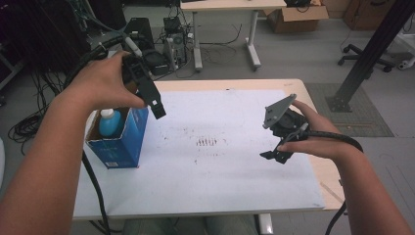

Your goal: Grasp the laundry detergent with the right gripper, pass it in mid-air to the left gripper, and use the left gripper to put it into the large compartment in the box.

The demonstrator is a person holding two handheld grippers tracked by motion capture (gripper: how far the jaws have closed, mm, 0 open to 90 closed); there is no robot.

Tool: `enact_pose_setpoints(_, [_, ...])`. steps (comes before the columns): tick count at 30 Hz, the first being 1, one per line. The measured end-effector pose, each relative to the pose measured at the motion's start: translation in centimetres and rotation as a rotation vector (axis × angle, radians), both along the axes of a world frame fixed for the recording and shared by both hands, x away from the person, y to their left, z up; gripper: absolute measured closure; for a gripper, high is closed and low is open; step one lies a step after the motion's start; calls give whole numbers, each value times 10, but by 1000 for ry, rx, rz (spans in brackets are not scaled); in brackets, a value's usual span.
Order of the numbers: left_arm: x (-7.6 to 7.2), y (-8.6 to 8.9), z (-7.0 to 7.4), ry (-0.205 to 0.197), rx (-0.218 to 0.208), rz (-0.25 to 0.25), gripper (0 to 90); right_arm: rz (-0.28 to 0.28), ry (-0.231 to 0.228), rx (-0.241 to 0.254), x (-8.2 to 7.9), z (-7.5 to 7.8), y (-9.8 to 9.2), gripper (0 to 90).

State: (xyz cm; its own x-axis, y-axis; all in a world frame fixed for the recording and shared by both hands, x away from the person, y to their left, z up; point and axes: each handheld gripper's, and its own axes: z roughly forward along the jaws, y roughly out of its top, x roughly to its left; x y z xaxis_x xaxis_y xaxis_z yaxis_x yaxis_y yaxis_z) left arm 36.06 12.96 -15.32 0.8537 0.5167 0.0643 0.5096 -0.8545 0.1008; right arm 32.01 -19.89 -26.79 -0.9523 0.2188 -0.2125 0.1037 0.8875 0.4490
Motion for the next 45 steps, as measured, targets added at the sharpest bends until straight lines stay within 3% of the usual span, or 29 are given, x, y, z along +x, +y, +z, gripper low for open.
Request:
enact_pose_setpoints(6, [-6,-7,-9,30,23,-89,2,15,3,-48,5,10,6,29])
enact_pose_setpoints(7, [-7,-11,-12,29,36,-133,2,20,2,-68,7,12,8,30])
enact_pose_setpoints(9, [-8,-12,-14,35,34,-155,2,24,2,-77,8,13,9,31])
enact_pose_setpoints(10, [-8,-17,-17,45,37,-202,2,29,6,-94,10,14,10,31])
enact_pose_setpoints(11, [-8,-18,-19,52,39,-216,2,30,7,-99,11,15,11,31])
enact_pose_setpoints(15, [-8,-27,-31,70,86,-304,2,30,18,-116,15,16,12,31])
enact_pose_setpoints(18, [-8,-30,-40,90,74,-359,2,39,33,-141,19,14,14,32])
enact_pose_setpoints(25, [-3,-37,-60,116,90,-395,2,41,70,-180,29,8,16,35])
enact_pose_setpoints(32, [-3,-41,-70,126,105,-418,2,43,83,-203,36,3,18,35])
enact_pose_setpoints(45, [0,-47,-70,131,87,-423,2,51,98,-206,39,2,20,36])
